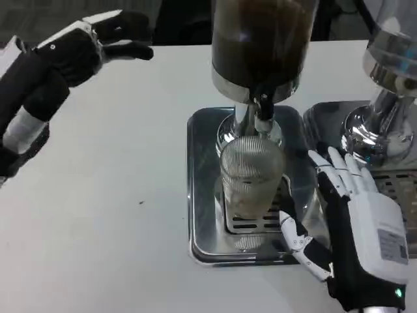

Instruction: Grasp the cup under the faucet to collect the drink, then remove the cup.

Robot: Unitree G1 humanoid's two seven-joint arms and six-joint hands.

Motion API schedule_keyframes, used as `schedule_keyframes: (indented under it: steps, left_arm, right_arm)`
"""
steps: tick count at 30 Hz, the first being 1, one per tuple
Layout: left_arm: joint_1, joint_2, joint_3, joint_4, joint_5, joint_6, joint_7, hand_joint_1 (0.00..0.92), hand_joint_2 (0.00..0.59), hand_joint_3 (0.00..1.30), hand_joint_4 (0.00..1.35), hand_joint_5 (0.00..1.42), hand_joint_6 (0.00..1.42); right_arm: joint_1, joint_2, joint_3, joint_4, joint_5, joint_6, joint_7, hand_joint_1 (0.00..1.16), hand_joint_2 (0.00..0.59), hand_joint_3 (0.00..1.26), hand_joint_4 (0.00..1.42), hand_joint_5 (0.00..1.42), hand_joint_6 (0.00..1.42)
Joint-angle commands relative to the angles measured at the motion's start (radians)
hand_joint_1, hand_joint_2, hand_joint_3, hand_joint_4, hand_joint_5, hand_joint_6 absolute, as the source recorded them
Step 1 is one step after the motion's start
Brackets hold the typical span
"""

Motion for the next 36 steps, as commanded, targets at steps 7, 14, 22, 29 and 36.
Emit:
schedule_keyframes:
  steps: [7,14,22,29,36]
  left_arm:
    - [-0.155,-0.084,0.049,0.0,-0.073,0.341,-0.247,0.0,0.015,0.17,0.14,0.23,0.18]
    - [-0.199,-0.127,0.057,0.007,-0.034,0.417,-0.293,0.0,0.017,0.12,0.04,0.15,0.11]
    - [-0.229,-0.184,0.033,0.023,0.041,0.437,-0.315,0.0,0.026,0.07,0.0,0.07,0.05]
    - [-0.236,-0.235,0.01,0.021,0.095,0.438,-0.316,0.0,0.028,0.0,0.0,0.0,0.0]
    - [-0.228,-0.287,-0.015,0.013,0.173,0.39,-0.3,0.0,0.036,0.0,0.0,0.0,0.0]
  right_arm:
    - [-0.02,0.016,0.004,-0.007,-0.024,0.081,0.021,0.39,0.456,0.11,0.0,0.0,0.0]
    - [-0.029,0.024,0.012,-0.006,-0.026,0.12,0.034,0.34,0.448,0.09,0.0,0.0,0.0]
    - [-0.039,0.03,0.021,0.001,-0.022,0.133,0.036,0.31,0.438,0.08,0.0,0.0,0.0]
    - [-0.051,0.031,0.024,0.012,-0.017,0.125,0.032,0.28,0.435,0.06,0.0,0.0,0.0]
    - [-0.062,0.033,0.031,0.028,-0.016,0.12,0.027,0.28,0.432,0.06,0.0,0.0,0.0]
